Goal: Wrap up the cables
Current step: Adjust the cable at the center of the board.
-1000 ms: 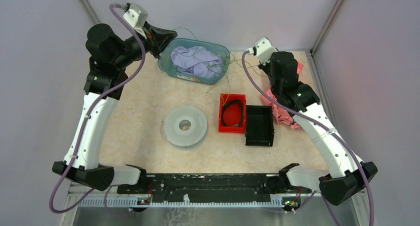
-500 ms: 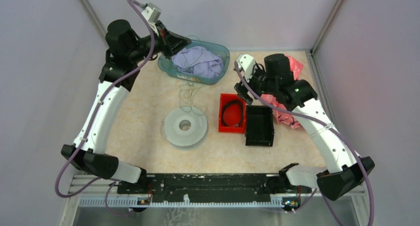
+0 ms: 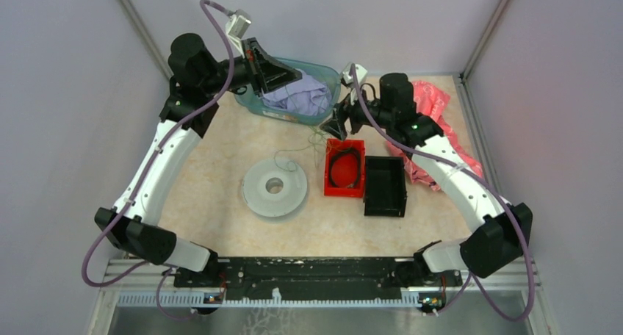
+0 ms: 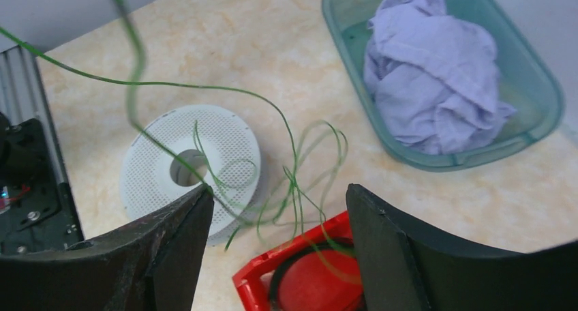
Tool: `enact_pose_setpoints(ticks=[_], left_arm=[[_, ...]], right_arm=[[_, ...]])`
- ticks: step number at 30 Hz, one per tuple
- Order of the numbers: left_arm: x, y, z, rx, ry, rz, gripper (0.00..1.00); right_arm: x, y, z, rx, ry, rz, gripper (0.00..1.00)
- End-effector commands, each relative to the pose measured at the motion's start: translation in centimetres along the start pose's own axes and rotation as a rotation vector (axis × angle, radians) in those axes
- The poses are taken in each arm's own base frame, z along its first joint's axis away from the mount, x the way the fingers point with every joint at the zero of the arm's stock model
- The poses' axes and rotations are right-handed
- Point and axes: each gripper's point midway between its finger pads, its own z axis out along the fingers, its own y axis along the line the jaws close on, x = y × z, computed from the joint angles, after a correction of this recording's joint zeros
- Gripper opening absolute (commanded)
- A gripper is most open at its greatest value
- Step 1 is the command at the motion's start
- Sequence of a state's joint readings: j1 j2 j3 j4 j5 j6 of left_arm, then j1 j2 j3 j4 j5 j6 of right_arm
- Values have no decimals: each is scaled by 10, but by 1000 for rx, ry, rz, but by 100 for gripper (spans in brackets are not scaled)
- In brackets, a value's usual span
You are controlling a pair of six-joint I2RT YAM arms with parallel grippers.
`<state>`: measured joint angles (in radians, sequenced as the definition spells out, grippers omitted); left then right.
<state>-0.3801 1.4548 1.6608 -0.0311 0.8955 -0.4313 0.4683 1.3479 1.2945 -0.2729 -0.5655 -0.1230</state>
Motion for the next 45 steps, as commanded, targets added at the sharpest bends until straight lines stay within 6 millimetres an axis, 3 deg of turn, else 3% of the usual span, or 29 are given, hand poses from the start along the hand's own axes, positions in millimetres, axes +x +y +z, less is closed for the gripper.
enact_pose_setpoints(ticks=[1,3,6,12,18,23,31,40,45], left_arm=[[-4,-14,5,91,-13,-63,0],[-2,-16,7,118,-11,-96,0],[4,-19,9,157,-5,-150,0],[15,-22,8,192,14,-200,0],[18,-27,5,205,22,-202,0],[20,-38,-1,241,44,-200,0],[32,-47,-8,287,82,-184,0],[20,-72,-23,372,107,-111,0],[7,-72,-36,347,89,-61,0]], right_arm=[[-15,16,15,-133,-143,32,71],[-9,17,20,-151,-162,55,69],[-1,3,30,-91,-169,115,60],[9,-42,38,143,-167,162,36],[19,-84,30,362,-117,148,17],[21,-133,-4,615,-110,87,16],[10,-201,-81,935,-142,-30,18],[6,-250,-159,1190,-110,-149,26],[8,-267,-184,1248,-73,-161,32]])
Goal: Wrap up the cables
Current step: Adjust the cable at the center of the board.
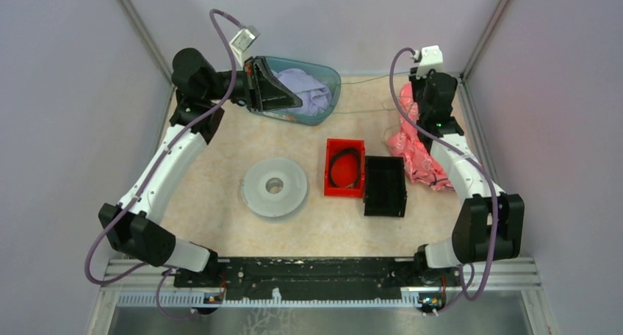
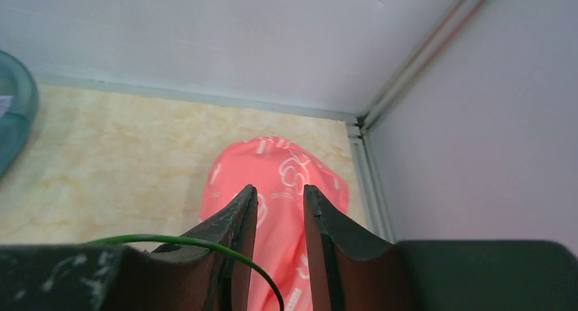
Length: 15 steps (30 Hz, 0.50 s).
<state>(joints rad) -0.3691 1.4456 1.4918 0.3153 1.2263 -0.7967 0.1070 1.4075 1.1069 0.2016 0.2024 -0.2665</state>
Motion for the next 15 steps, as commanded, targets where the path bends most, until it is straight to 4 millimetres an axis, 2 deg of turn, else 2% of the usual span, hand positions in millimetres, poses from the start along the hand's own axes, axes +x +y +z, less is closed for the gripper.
enact_pose_setpoints(ticks=[1,10,15], left_arm=[[-25,-35,-17,13,-15,155,0],[-67,-10,-46,-319,-96,343,0],[-86,2,-59,-468,-132,425,0]], right_arm=[[-27,-44,-4,110,-60,-37,33],[-9,-53,-4,72,6,-88,46],[-4,-53,-2,35,27,-102,46]])
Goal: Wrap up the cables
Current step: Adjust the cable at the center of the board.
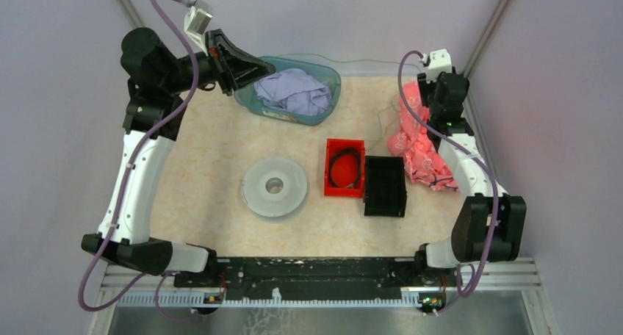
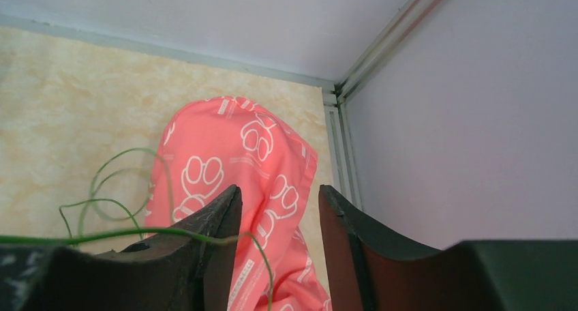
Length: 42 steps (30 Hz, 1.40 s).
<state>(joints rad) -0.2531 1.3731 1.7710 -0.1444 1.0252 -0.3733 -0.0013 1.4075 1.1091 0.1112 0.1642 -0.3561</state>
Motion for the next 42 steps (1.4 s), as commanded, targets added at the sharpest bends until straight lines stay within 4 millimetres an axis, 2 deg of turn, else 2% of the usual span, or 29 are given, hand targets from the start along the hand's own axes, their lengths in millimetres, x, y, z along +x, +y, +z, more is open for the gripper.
enact_pose_setpoints(ticks=[1,5,9,15,17,22,28,32,36,39,42], left_arm=[[-8,24,-11,-180,-4,105,0],[-18,44,-19,-304,-22,153,0],[-31,65,-34,-455,-49,191,0],[-46,85,-57,-589,-75,246,0],[-47,93,-63,-623,-75,261,0],[-44,117,-80,-699,-68,253,0],[-43,131,-88,-714,-75,220,0],[-35,129,-78,-648,-60,188,0],[-19,129,-64,-568,-24,119,0],[-3,128,-48,-530,6,85,0],[15,124,-25,-490,38,68,0]], right_arm=[[-36,-15,-3,-2,-77,-13,44],[-48,-27,0,32,-76,-32,38],[-69,-53,0,84,-100,-29,37],[-105,-94,-3,153,-159,-3,33],[-123,-112,-8,182,-191,9,32],[-150,-152,-17,235,-232,43,31],[-163,-174,-25,256,-247,49,27],[-160,-163,-29,193,-235,33,26],[-133,-129,-24,37,-159,30,26],[-97,-79,-24,-199,-74,24,32],[-61,-16,-41,-498,-5,26,45]])
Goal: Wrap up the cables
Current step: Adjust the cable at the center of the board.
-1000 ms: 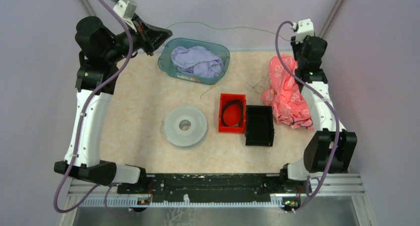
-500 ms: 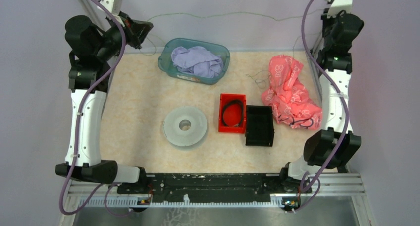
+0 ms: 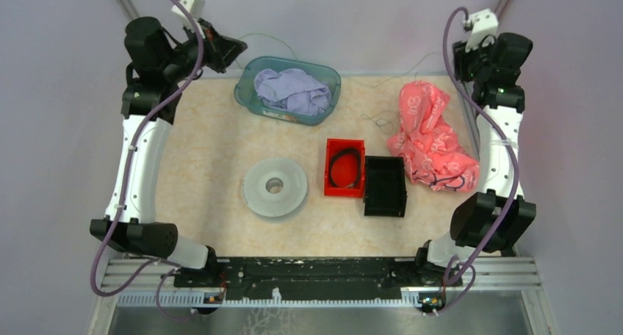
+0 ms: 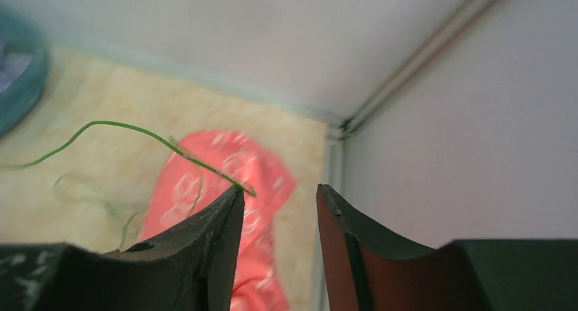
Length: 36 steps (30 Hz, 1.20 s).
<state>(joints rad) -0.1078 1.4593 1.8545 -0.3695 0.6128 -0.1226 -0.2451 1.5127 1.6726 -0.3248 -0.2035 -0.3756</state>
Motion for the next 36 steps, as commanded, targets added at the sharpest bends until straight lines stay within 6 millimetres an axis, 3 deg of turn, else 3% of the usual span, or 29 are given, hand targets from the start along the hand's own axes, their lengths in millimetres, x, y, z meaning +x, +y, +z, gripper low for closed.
enact_pose_setpoints(ticks=[1,3,5,8,13,16,21,26,30,33,36], left_arm=[[18,-38,21,108,40,-11,0],[33,-55,33,153,68,-11,0],[47,-72,42,211,94,-25,0],[64,-94,54,286,134,-45,0],[89,-127,68,391,188,-41,0],[101,-148,69,472,216,-48,0],[111,-170,71,532,234,-39,0],[121,-184,72,575,254,-31,0],[128,-191,73,596,270,-38,0],[131,-195,72,614,278,-42,0],[133,-196,71,615,279,-45,0]], right_arm=[[42,98,-33,-462,81,21,52],[62,135,-50,-604,111,9,68],[67,167,-69,-713,111,-26,73],[52,203,-96,-859,47,-71,78],[-12,235,-130,-1067,-158,56,86],[-41,249,-135,-1140,-241,121,86],[-67,276,-143,-1298,-275,213,86],[-73,301,-146,-1386,-260,242,85],[-74,319,-151,-1417,-248,235,80],[-72,329,-152,-1425,-238,218,70],[-75,330,-156,-1432,-246,209,36]])
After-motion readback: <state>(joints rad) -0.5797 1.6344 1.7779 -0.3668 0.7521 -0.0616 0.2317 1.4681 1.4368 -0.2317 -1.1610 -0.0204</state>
